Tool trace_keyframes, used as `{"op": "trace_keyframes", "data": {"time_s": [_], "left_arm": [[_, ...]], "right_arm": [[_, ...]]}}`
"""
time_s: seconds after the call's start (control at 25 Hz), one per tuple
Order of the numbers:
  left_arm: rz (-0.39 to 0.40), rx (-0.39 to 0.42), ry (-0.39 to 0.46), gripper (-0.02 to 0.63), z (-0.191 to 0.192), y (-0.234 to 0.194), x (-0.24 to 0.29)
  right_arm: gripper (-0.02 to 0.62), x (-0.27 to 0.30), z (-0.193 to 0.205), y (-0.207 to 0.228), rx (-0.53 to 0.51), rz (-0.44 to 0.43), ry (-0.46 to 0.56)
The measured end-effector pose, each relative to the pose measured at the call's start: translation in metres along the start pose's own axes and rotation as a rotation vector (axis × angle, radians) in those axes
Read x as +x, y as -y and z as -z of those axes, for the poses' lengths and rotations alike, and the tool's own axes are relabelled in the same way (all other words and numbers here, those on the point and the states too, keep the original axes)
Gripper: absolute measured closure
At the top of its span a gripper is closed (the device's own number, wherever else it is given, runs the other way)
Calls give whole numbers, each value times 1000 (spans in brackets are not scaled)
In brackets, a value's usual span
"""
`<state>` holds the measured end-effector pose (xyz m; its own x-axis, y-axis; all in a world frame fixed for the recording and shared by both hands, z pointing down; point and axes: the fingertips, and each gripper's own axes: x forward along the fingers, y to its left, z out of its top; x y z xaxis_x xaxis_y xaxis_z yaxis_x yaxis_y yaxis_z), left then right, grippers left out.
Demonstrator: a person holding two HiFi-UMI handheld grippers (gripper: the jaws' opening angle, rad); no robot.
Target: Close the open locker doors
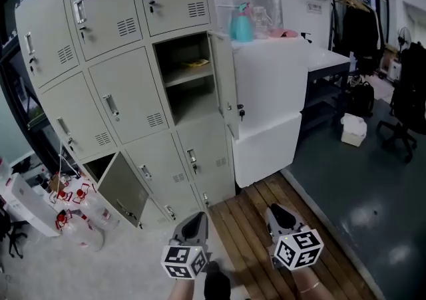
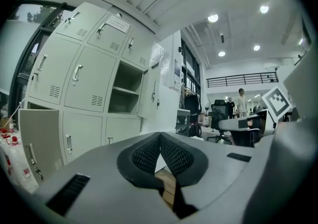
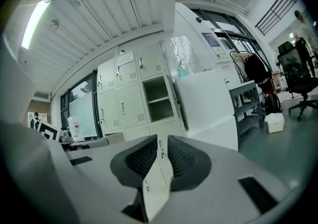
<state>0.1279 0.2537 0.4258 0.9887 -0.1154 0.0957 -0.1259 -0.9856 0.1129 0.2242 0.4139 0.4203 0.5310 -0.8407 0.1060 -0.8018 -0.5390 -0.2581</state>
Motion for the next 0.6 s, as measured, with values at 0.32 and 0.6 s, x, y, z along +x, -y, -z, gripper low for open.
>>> {"op": "trace_keyframes", "data": {"time_s": [0.32,0.6], "left_arm": [[96,13,23,586,-35,-105,87],[201,11,34,584,-68,-175,164]], "right_arm": [[512,136,-43,-10,-19,45,76],[505,235,-98,-4,-49,143,150]]}}
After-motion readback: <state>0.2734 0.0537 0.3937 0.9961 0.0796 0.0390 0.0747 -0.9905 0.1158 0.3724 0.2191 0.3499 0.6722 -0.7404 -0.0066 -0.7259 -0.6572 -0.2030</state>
